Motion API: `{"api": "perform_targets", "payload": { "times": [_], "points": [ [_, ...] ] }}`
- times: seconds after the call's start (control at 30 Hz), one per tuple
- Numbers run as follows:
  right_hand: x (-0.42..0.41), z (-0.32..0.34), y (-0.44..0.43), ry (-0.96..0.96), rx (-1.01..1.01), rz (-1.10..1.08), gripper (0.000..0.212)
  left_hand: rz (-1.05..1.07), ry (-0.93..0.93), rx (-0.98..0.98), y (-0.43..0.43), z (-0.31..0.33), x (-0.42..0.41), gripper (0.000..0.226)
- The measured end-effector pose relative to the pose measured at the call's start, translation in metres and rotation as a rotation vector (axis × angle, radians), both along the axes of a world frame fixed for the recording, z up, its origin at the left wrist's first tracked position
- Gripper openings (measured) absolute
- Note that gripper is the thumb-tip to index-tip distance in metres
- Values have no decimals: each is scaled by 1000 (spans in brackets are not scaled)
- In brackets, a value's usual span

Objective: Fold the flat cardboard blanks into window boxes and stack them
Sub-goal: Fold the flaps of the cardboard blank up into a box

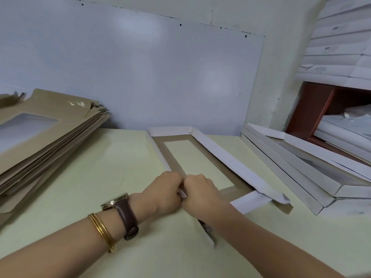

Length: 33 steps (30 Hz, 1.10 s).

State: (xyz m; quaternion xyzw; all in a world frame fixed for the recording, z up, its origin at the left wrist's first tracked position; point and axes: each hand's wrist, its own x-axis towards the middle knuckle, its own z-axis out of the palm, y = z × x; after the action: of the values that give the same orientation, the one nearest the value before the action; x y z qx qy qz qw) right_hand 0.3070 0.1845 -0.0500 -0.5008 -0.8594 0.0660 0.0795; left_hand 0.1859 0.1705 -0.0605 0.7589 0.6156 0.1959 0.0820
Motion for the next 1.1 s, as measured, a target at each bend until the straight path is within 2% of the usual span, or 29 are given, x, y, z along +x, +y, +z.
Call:
{"api": "perform_targets", "payload": {
  "times": [0.07, 0.27, 0.37, 0.47, 0.7, 0.87, 0.97, 1.1],
  "points": [
    [-4, -2, 1, 19, -8, 18, 35, 5, -3, -12, 0, -1, -3, 22],
    [-1, -4, 5, 168, -130, 42, 41, 98, -6, -38, 4, 0, -17, 21],
    [12, 0, 8, 170, -195, 88, 45, 150, 57, -18, 6, 1, -24, 33],
    [32, 6, 13, 120, -170, 135, 41, 182, 148, -35, 9, 2, -37, 13],
    [92, 25, 21, 86, -52, 175, 31, 219, 140, -39, 18, 0, -68, 6],
    [123, 22, 22, 88, -89, 240, 45, 290, 43, -9, 21, -4, -78, 5],
    [131, 11, 23, 125, -43, 206, 28, 246, -1, -6, 19, -6, -78, 6],
    [136, 1, 26, 145, 18, 219, 18, 171, 26, -39, 8, -6, -81, 7]
  ]
}}
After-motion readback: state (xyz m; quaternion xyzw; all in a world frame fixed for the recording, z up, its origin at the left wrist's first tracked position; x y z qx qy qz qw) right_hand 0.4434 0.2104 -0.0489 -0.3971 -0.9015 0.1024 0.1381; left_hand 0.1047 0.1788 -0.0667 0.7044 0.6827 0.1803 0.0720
